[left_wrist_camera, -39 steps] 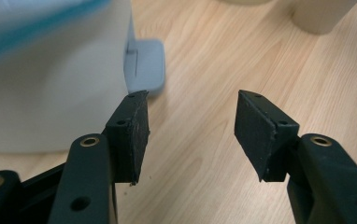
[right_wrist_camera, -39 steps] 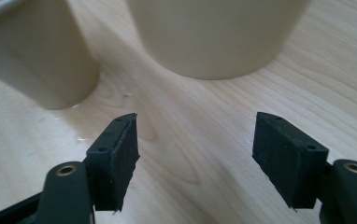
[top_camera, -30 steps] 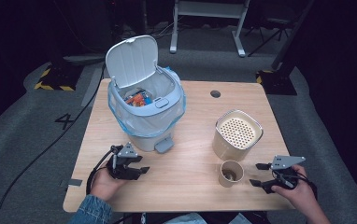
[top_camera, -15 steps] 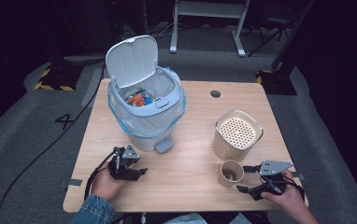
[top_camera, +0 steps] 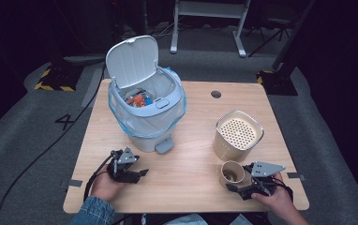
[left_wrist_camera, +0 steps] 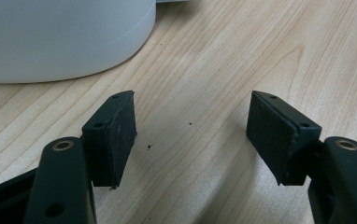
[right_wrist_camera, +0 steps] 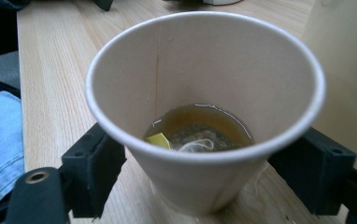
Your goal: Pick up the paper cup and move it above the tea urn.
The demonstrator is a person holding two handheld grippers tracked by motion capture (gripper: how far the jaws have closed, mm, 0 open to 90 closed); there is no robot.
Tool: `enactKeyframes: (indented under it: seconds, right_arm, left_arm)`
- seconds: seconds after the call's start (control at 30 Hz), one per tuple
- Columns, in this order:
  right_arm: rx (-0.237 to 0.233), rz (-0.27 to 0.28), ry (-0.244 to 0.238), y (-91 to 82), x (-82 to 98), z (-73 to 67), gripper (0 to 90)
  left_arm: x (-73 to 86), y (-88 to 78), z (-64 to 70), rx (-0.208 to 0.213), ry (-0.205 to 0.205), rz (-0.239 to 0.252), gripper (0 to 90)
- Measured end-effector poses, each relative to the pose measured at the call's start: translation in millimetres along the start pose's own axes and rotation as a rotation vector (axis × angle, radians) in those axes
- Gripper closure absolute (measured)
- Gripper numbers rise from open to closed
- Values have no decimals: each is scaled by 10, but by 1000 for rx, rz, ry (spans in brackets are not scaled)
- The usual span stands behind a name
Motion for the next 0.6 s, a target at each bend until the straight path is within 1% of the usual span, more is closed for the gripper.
enactKeyframes:
  seconds: [0.23, 0.27, 0.37, 0.43, 0.47, 0.53, 0.6]
  right_arm:
    - [-18, 49, 20, 48, -2, 10, 245]
    - [-20, 48, 21, 52, -4, 9, 263]
    - [-15, 46, 12, 52, -3, 3, 280]
    - [-18, 49, 12, 46, -3, 11, 293]
    - [-18, 49, 12, 42, -3, 15, 296]
    - [-15, 51, 1, 26, -12, 22, 299]
    - [-14, 82, -6, -16, -58, 26, 299]
  left_arm:
    - [0, 1, 0, 1, 1, -1, 332]
    - [-1, 2, 2, 2, 3, -1, 324]
    - [-1, 5, 2, 0, 2, -3, 315]
    - [-2, 9, -5, -10, -6, -10, 277]
    - [-1, 12, -12, -18, -14, -18, 241]
    - [-2, 18, -21, -32, -28, -24, 194]
    - [-1, 22, -22, -40, -39, -27, 165]
Point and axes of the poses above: each handheld gripper's, and its own axes: y roughly forward along the jaws, x roughly out of its underside, z roughly to its right, the point moved 4 cm from there along y, roughly forward along the jaws
